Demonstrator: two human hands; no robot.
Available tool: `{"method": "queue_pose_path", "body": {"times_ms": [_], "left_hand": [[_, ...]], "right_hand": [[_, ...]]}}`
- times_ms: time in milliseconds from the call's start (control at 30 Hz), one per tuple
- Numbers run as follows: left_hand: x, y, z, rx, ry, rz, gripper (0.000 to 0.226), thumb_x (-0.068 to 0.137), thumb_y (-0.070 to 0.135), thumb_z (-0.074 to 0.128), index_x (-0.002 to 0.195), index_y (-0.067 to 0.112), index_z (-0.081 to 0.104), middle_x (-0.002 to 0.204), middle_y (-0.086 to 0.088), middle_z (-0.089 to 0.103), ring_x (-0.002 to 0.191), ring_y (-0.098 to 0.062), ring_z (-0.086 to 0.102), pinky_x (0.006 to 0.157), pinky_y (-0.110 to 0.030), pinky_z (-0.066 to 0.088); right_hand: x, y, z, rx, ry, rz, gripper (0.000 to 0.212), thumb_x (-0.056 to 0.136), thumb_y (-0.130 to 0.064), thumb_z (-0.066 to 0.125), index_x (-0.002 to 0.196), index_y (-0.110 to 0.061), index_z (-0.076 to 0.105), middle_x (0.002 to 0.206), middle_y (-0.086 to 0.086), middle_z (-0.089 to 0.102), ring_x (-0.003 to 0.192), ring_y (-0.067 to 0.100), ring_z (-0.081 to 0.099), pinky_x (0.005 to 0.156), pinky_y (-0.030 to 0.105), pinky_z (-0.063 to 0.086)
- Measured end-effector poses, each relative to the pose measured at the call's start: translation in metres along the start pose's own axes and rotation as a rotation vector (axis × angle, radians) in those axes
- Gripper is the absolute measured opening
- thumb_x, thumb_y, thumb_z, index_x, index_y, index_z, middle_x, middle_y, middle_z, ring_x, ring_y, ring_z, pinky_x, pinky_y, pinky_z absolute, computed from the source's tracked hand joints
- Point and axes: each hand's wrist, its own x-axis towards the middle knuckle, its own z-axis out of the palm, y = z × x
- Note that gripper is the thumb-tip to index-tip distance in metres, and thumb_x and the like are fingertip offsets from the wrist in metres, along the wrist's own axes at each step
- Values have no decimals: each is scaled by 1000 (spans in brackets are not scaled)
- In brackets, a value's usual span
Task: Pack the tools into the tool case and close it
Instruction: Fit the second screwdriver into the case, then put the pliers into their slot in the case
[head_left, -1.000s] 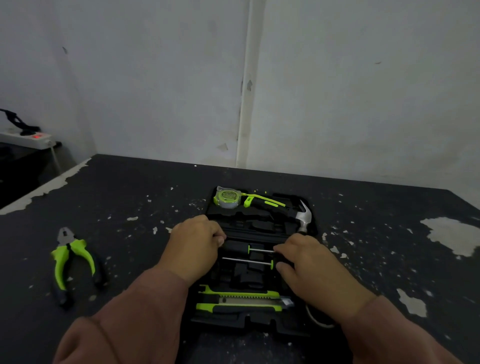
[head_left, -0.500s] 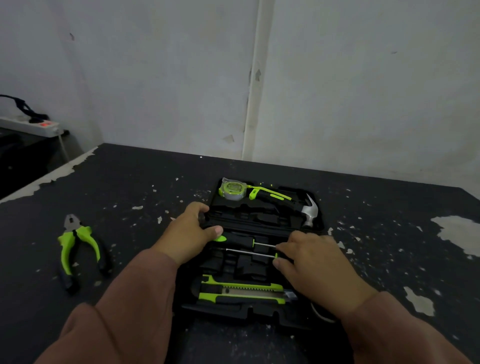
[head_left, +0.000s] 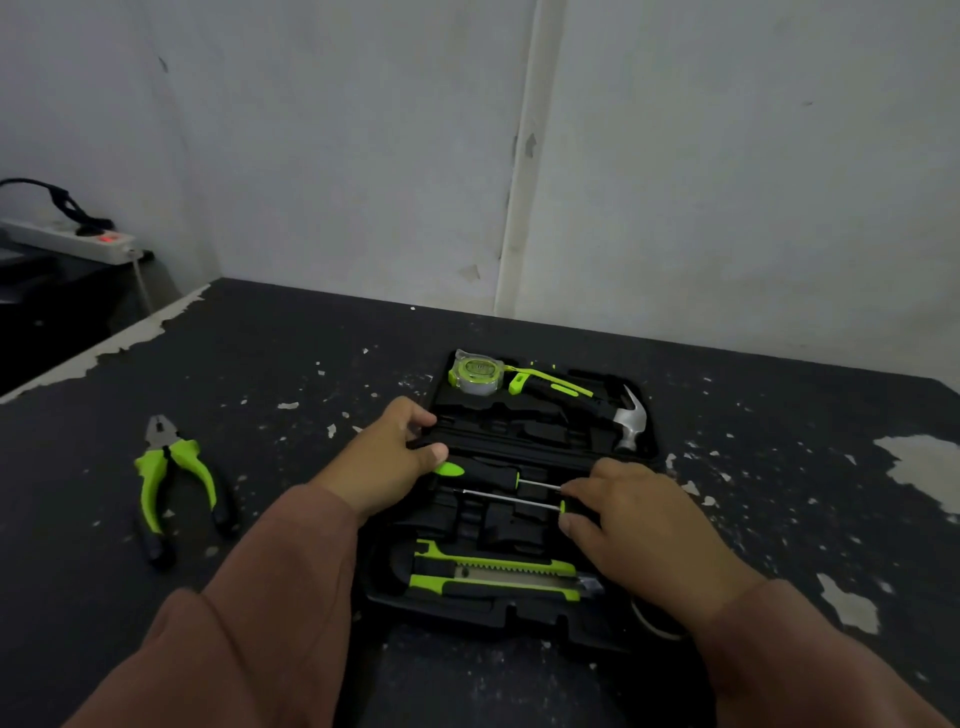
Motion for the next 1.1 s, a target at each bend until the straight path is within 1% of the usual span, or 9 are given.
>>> {"method": "queue_pose_path", "body": {"times_ms": [100,233,433,633,767,833,967,1033,1100], "left_hand": [[2,0,-3,-42,-17,-25,26,86,23,62,107,31,50,123,-4,56,110,-20,57,102,-44,44],[4,0,1,40,39,10,29,87,24,61,113,25,47,121,-6,54,107,-20,55,91,-31,42],[2,0,3,60,98,13,32,86,27,63,113,22,47,127,-6,56,111,-21,55,93,-32,43],[-10,12,1,146,232,80,29,85,27,63,111,21,53,107,1,59,98,-16,56,80,-26,38],[-24,18,-8,37,320,190,10,88,20,56,97,24,59,100,3,60,90,-11,56,78,-24,41],[-33,16,-14,16,366,230,9,88,19,55,91,25,61,94,4,60,86,-10,56,76,-22,41],[-53,0,-34,8,479,239,12,88,15,54,92,20,64,86,10,58,78,-5,53,64,-12,36],[-63,-11,-48,-27,577,232,15,87,10,54,91,20,64,87,10,58,80,-1,55,70,-17,40],[-76,-29,-69,-79,718,206,18,86,7,54,93,19,65,96,4,59,91,-11,57,84,-27,44]], "right_hand": [[1,0,-1,-6,4,-2,39,90,-45,42,124,-30,53,112,-2,56,108,20,52,90,32,43],[3,-2,-2,-41,-2,-1,40,90,-47,40,124,-30,52,114,-4,55,110,19,51,88,33,42],[-1,-1,-7,-9,-58,10,47,89,-49,43,133,-32,44,121,-7,51,115,16,48,93,30,40],[-12,-13,-29,190,-131,60,51,88,-44,51,135,-29,42,132,-5,49,120,14,48,99,26,39],[-14,-53,-45,224,-61,-51,48,87,-45,51,133,-31,44,130,-8,49,119,12,47,99,27,39],[-11,-80,-53,260,-33,-113,46,88,-42,51,132,-31,45,129,-7,50,119,12,47,98,25,38],[9,-129,-50,317,-18,-188,42,89,-34,51,131,-29,48,129,-2,53,119,16,48,96,23,37],[22,-151,-40,361,-35,-196,41,89,-29,52,130,-26,50,131,0,53,120,18,49,96,23,37],[37,-182,-27,397,-71,-215,41,88,-24,53,128,-22,52,132,4,54,120,20,50,97,22,37]]}}
